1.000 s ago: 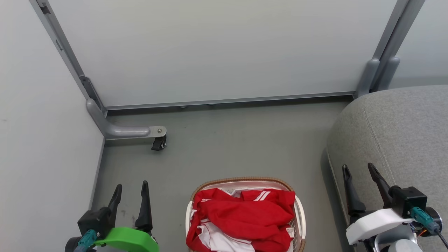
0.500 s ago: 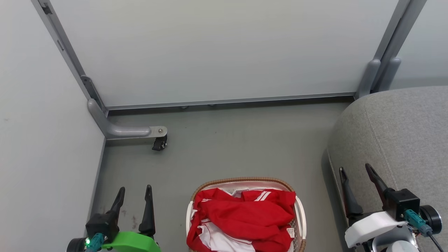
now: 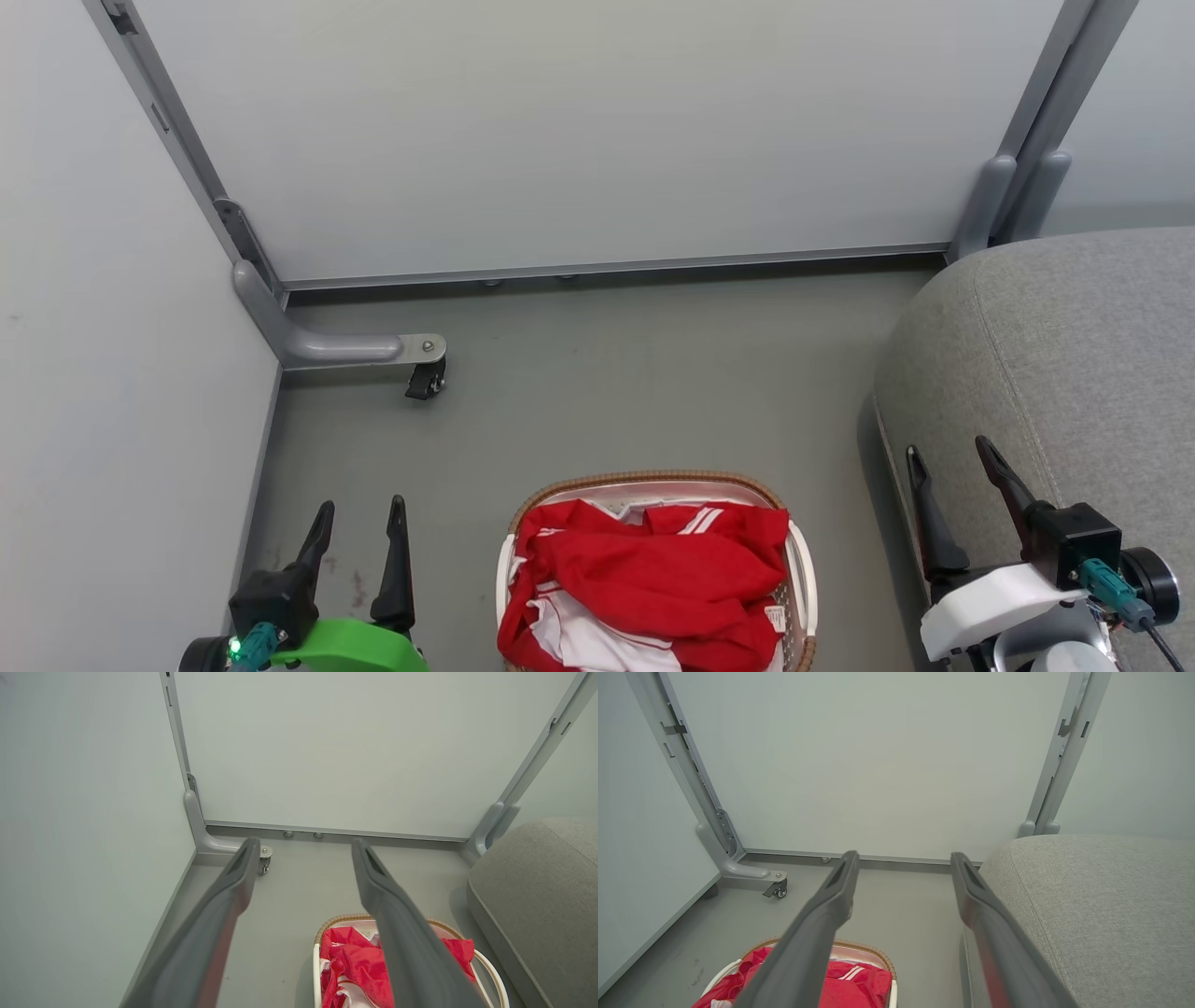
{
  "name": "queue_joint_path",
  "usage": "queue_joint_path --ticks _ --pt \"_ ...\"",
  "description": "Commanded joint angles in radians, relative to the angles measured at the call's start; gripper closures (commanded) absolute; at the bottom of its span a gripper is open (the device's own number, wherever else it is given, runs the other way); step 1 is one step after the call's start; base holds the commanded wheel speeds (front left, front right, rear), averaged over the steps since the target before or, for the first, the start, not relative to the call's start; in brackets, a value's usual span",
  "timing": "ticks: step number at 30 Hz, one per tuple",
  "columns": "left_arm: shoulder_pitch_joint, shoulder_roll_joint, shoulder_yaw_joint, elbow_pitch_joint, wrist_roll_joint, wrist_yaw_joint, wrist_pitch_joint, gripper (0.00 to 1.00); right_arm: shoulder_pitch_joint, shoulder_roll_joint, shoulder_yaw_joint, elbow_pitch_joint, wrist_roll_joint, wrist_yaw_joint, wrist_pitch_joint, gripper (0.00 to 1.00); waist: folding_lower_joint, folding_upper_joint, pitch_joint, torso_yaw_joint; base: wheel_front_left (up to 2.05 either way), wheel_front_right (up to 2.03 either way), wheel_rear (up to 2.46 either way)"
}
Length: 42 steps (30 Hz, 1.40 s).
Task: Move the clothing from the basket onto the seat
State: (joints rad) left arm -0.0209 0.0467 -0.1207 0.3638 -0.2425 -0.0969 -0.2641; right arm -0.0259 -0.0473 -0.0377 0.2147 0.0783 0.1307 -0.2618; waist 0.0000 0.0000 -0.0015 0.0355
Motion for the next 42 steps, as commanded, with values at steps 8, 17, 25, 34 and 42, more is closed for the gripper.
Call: queue_joint_path --ticks 8,17,25,34,42 --pt "-0.004 0.007 -0.004 0.0 -0.006 0.003 -0.001 0.0 0.005 -0.006 -0.005 -0.005 0.005 0.0 -0.005 0.0 0.0 0.0 0.009 -0.002 0.0 0.0 0.0" --pt "-0.053 0.006 -0.033 0.003 0.009 -0.004 -0.001 0.0 -0.026 -0.006 -0.013 -0.02 0.011 0.0 -0.005 0.0 0.0 0.0 0.077 -0.013 0.0 0.0 0.0" --pt "-0.198 0.008 -0.088 0.074 0.092 -0.024 0.0 0.0 -0.103 -0.005 -0.011 -0.046 0.007 0.0 -0.005 0.0 0.0 0.0 0.237 -0.041 0.0 0.0 0.0" --pt "-0.455 0.047 -0.25 0.292 0.174 -0.034 0.0 0.0 -0.228 -0.005 0.008 -0.071 0.031 0.0 -0.004 0.0 0.0 0.0 0.452 -0.116 0.0 0.0 0.0" --pt "-0.663 0.059 -0.523 0.549 0.116 -0.034 0.018 0.0 -0.308 -0.004 0.036 -0.079 0.064 0.0 -0.004 0.0 0.0 0.0 0.594 -0.182 0.0 0.0 0.0"
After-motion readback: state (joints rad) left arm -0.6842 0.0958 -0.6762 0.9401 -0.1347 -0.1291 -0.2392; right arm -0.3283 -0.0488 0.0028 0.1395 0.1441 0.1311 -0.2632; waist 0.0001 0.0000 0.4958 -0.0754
